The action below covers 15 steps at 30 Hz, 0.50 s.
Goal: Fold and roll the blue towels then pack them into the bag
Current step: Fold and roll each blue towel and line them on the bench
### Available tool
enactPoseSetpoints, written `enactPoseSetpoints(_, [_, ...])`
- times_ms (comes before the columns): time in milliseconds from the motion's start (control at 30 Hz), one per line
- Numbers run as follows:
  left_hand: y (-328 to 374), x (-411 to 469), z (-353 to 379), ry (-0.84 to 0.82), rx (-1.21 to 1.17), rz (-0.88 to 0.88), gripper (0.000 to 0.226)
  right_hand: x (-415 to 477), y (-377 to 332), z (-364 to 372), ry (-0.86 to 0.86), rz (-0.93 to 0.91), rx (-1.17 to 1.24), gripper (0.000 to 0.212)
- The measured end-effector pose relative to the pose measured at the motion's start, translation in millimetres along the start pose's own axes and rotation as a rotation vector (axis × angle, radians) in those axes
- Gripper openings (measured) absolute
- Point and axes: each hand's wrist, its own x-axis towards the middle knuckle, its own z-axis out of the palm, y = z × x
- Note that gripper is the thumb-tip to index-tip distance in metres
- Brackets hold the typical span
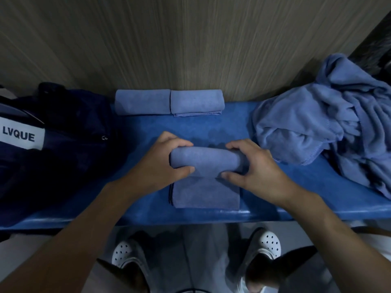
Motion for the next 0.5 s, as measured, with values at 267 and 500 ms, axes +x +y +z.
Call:
enactPoseSetpoints(267, [6,-16,2,-0.139,-0.208,0.041,0.031,-14,-8,9,0.034,-0.043,0.194,0.04])
enactPoseSetpoints(500, [3,-22,3,-0.245,-0.112,0.042,0.031,-27,-3,12,-0.092,0.051,0.178,0.04])
